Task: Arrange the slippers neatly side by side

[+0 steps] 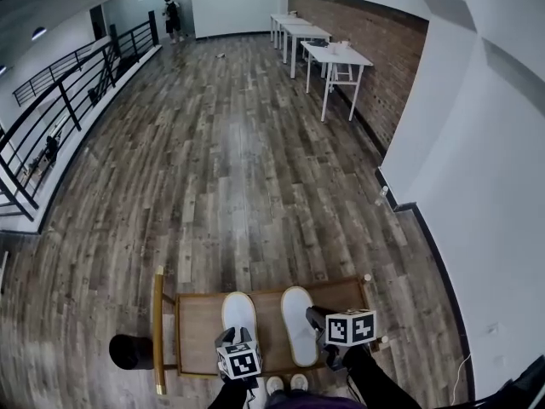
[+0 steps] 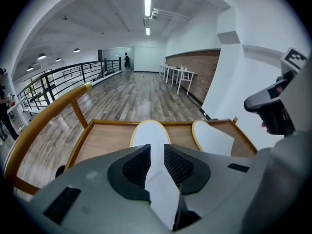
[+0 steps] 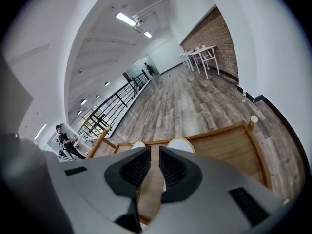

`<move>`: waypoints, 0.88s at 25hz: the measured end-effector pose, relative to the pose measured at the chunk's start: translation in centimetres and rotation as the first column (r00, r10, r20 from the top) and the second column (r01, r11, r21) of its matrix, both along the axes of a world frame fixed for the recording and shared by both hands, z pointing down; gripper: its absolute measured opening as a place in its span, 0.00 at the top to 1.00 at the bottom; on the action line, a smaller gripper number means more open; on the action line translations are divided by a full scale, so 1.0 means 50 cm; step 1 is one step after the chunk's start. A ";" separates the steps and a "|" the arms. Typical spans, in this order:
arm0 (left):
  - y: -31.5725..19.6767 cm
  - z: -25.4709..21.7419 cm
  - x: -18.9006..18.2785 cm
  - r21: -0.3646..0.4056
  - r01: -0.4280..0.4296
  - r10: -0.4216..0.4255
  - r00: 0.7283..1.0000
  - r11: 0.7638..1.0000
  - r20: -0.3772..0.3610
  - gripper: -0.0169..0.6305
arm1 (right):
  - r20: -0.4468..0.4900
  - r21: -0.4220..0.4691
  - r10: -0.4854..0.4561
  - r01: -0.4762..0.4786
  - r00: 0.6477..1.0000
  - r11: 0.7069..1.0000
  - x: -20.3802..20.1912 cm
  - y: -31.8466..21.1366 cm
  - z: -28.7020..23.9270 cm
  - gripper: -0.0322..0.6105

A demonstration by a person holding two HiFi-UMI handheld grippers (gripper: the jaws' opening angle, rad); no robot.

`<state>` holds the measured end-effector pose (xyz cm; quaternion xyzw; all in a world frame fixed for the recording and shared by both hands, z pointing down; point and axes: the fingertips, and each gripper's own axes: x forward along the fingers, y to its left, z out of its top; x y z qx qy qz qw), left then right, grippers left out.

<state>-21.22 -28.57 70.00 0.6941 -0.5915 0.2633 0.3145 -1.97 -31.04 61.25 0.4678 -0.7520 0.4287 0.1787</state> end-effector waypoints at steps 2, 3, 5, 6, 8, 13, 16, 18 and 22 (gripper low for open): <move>0.004 0.028 0.002 -0.077 -0.025 0.026 1.000 0.997 0.016 0.88 | 0.029 0.023 0.018 -0.019 0.999 1.000 -0.004 0.010 -0.005 0.87; 0.004 0.042 0.002 -0.108 -0.033 0.035 0.999 0.994 0.019 0.88 | 0.046 0.031 0.022 -0.024 0.999 0.999 -0.007 0.013 -0.007 0.87; -0.004 0.065 0.005 -0.142 -0.041 0.040 0.999 0.989 -0.005 0.88 | 0.068 0.046 0.021 -0.024 0.997 0.999 -0.013 0.018 -0.012 0.89; -0.009 0.071 0.007 -0.154 -0.041 0.038 0.999 0.987 -0.021 0.88 | 0.070 0.055 0.019 -0.023 0.997 0.998 -0.013 0.018 -0.015 0.91; -0.016 0.079 0.002 -0.179 -0.035 0.033 0.999 0.983 -0.016 0.88 | 0.072 0.070 0.022 -0.027 0.997 0.997 -0.011 0.017 -0.019 0.95; -0.022 0.120 0.006 -0.216 -0.040 0.029 0.998 0.976 -0.055 0.88 | 0.084 0.071 0.024 -0.030 0.996 0.997 -0.003 0.021 -0.020 0.95; -0.023 0.112 -0.001 -0.234 -0.016 0.001 0.998 0.972 -0.064 0.90 | 0.085 0.060 0.020 -0.025 0.996 0.998 -0.001 0.021 -0.017 0.95; -0.023 0.107 -0.004 -0.252 0.008 -0.031 0.996 0.968 -0.087 0.94 | 0.085 0.053 0.019 -0.024 0.996 0.998 0.001 0.022 -0.014 0.95; -0.028 0.092 0.019 -0.271 0.007 -0.062 0.978 0.963 -0.197 0.95 | 0.082 0.052 0.020 -0.024 0.996 0.998 0.006 0.021 -0.012 0.95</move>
